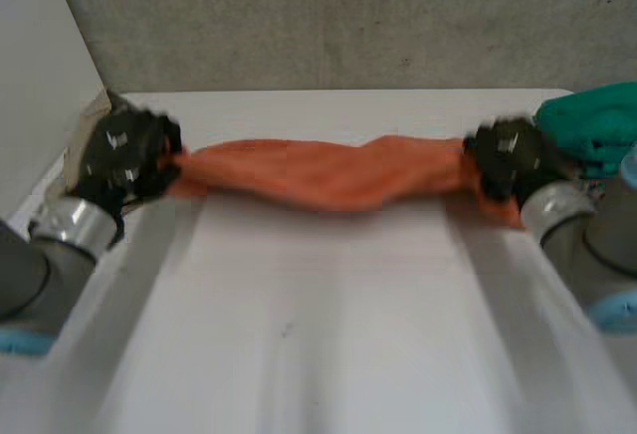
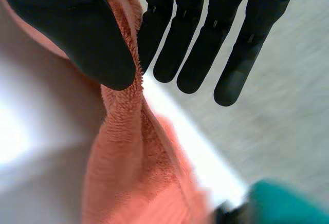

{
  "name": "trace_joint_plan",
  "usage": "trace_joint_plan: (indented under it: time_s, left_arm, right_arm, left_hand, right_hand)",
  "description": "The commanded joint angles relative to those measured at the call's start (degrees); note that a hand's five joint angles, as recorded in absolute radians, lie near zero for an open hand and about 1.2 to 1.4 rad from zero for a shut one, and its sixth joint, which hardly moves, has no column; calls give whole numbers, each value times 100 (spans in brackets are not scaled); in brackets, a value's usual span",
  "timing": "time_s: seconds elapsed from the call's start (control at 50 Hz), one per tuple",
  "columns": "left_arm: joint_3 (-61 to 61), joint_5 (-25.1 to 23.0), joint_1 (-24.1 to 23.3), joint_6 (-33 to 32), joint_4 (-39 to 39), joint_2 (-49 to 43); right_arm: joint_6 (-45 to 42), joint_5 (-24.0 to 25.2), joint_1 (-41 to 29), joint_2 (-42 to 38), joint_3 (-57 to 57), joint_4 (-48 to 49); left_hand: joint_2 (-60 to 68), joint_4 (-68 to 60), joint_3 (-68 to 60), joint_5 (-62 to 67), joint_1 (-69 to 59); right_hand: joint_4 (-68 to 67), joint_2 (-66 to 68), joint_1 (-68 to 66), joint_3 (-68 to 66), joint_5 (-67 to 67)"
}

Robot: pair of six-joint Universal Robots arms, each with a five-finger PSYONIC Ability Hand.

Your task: Fold the laundry.

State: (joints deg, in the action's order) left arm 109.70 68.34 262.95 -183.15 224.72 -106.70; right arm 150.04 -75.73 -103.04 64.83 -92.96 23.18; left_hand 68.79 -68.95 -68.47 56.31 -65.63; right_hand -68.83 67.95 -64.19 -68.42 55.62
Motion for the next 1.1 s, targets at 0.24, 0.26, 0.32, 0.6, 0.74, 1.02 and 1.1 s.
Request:
trace_joint_plan:
  time_s: [0.24,0.26,0.32,0.6,0.74,1.02,1.1]
  left_arm:
    - [860,-366,441,130,-762,826]
    - [860,-383,441,130,-797,870]
    - [878,-401,493,165,-894,1002]
    - [904,-401,599,499,-930,1257]
    - [878,-383,617,508,-912,1205]
    - [719,-409,713,517,-1166,1494]
    - [588,-445,941,491,-1605,1942]
  right_arm:
    - [-239,304,380,91,418,-2132]
    - [-265,313,407,117,532,-2299]
    - [-458,348,486,109,989,-2923]
    - [-1759,-91,724,-1015,2519,-4138]
    - [-1313,-162,803,-1718,2914,-4164]
    - [157,-3,1189,-1168,2310,-3426]
    - [-80,137,1409,-95,1747,-3329]
  left_hand:
    - [1121,-1105,-1153,1369,-1437]
    - [1121,-1105,-1153,1369,-1437]
    - [1121,-1105,-1153,1369,-1437]
    - [1121,-1105,-1153,1369,-1437]
    - [1121,-1105,-1153,1369,-1437]
    - [1121,-1105,-1153,1369,-1437]
    - [1121,-1105,-1153,1369,-1437]
  right_hand:
    - [4756,-4668,4292,4715,-4434]
    - [4739,-4651,4275,4698,-4418]
    - [4722,-4634,4258,4681,-4401]
    - [4134,-4046,3670,4093,-3812]
    - [3329,-3240,2865,3288,-3007]
    - [-1117,1205,-1581,-1158,1438]
    - [-1117,1205,-1581,-1158,1438]
